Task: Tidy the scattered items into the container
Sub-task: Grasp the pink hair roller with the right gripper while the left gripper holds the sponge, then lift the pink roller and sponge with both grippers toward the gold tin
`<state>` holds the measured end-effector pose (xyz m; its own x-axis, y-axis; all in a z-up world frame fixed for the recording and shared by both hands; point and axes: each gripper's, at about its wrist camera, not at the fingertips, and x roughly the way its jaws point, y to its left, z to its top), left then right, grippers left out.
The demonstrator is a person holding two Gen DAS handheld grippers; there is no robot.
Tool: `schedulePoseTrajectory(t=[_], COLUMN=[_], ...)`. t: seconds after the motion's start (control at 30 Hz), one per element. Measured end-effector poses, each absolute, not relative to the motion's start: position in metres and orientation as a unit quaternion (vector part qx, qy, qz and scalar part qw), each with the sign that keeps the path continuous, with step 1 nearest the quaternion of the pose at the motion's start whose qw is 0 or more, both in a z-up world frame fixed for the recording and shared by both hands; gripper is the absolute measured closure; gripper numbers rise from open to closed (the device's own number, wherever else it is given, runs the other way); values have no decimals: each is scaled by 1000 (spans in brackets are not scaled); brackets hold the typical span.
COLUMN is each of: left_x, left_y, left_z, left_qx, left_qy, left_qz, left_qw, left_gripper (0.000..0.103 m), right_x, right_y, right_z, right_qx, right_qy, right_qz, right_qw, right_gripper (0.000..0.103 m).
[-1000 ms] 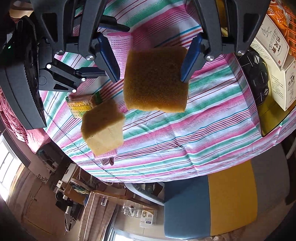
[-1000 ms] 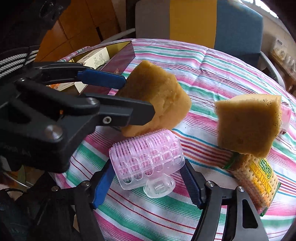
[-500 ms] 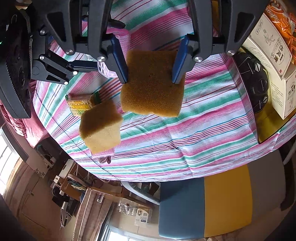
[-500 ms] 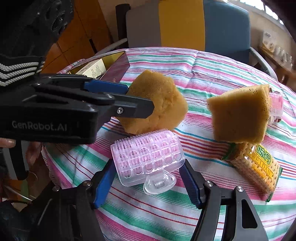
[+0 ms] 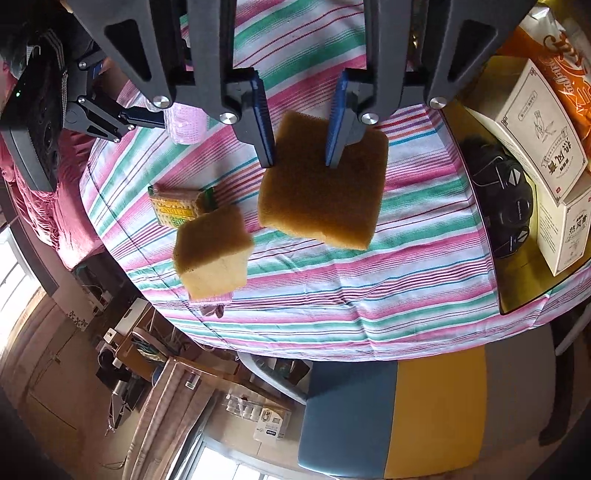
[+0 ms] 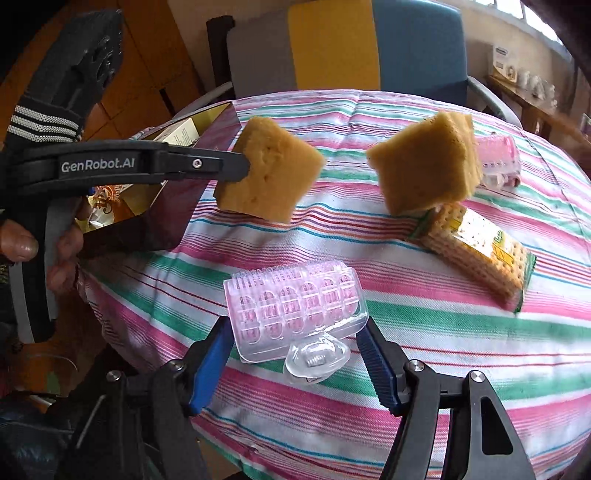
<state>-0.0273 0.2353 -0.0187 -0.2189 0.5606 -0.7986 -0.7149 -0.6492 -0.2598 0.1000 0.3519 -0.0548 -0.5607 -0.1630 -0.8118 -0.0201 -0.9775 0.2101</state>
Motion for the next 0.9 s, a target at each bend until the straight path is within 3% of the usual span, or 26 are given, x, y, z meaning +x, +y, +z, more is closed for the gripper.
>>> schedulePoseTrajectory(t=[0.03,0.1,0.13,0.3,0.43,0.9], left_x=[-25,-21,-19,-23,-38,-71], left_y=[234,232,231,223,227,269], left_z=[-17,-14,-12,2,7,-29], left_qx=[-469,-466,-464,-446,-449,-497], left_qy=[80,77,76,89,107,130], left_qz=[775,772,771,787,783,741], left_qw=[415,425,429,417,416,431], left_gripper=[75,61,50,36,19,19], right_x=[102,107,109,113,111,107], right_y=[354,356,356,356,358,363], right_z=[-55,-54,-54,-54,-56,-60], right_qx=[466,464,464,466,466,463], right_qy=[-102,-109,-111,-114,-118,-129], right_qz=[-878,-879,-878,-877,-877,-877], right_qw=[36,28,25,21,22,27], right_gripper=[34,34,34,34,34,33])
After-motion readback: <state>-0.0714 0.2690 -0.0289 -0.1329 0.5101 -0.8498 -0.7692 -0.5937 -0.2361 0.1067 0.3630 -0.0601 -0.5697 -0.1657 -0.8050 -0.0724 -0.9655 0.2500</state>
